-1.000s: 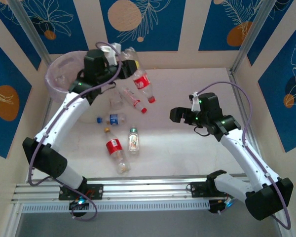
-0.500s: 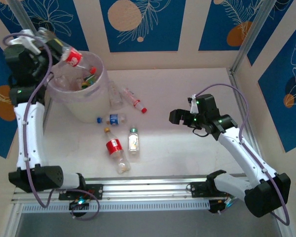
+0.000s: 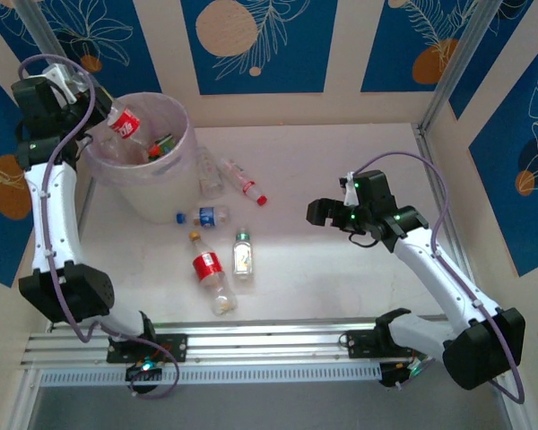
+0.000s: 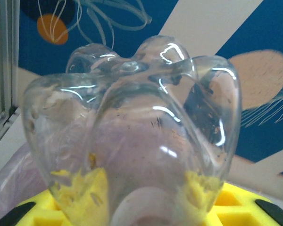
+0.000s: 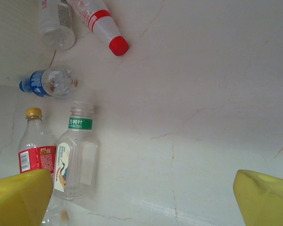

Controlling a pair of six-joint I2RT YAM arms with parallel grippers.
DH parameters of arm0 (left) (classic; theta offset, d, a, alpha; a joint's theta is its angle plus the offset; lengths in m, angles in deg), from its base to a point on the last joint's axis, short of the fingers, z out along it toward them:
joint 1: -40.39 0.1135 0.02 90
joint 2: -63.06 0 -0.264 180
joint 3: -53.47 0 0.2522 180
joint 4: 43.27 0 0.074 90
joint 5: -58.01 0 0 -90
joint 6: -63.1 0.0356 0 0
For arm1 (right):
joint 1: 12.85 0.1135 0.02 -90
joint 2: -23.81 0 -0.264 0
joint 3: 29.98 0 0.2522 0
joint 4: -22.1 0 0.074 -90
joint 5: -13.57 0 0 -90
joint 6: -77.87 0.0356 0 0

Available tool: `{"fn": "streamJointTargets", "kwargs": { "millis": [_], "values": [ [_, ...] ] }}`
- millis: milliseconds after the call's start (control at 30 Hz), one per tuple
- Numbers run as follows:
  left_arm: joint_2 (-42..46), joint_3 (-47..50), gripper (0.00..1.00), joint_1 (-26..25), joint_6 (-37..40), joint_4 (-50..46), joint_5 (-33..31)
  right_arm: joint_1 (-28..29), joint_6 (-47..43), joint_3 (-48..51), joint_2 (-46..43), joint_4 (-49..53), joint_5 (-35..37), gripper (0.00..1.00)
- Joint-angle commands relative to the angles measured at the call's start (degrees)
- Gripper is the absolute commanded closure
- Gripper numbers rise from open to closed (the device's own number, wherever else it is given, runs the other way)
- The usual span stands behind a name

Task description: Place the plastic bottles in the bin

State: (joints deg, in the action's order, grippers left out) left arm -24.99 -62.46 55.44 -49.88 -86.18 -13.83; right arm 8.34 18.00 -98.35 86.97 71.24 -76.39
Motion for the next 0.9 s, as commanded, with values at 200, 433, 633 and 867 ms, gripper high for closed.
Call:
{"fn": "streamJointTargets", "kwargs": {
  "millis": [200, 433, 633, 867],
  "values": [
    [-1.9, 0.4, 1.00, -3.9, 10.3, -6.1, -0.2, 2.5, -0.1, -2.2, 2.6, 1.2, 1.2, 0.02],
    [-4.0, 2.8, 1.00, -6.2, 13.9, -8.2, -1.6, 3.2, 0.1, -1.9, 3.4, 0.9, 1.5, 0.02],
    [-5.5, 4.8, 1.00, -6.7, 16.5, -8.7, -1.3, 3.7, 0.1, -1.4, 3.4, 1.3, 2.1, 0.02],
    [-8.3, 5.9, 0.98, -7.1, 17.9, -9.5, -0.1, 3.9, 0.2, -0.9, 3.1, 1.4, 2.7, 0.02]
  ]
}}
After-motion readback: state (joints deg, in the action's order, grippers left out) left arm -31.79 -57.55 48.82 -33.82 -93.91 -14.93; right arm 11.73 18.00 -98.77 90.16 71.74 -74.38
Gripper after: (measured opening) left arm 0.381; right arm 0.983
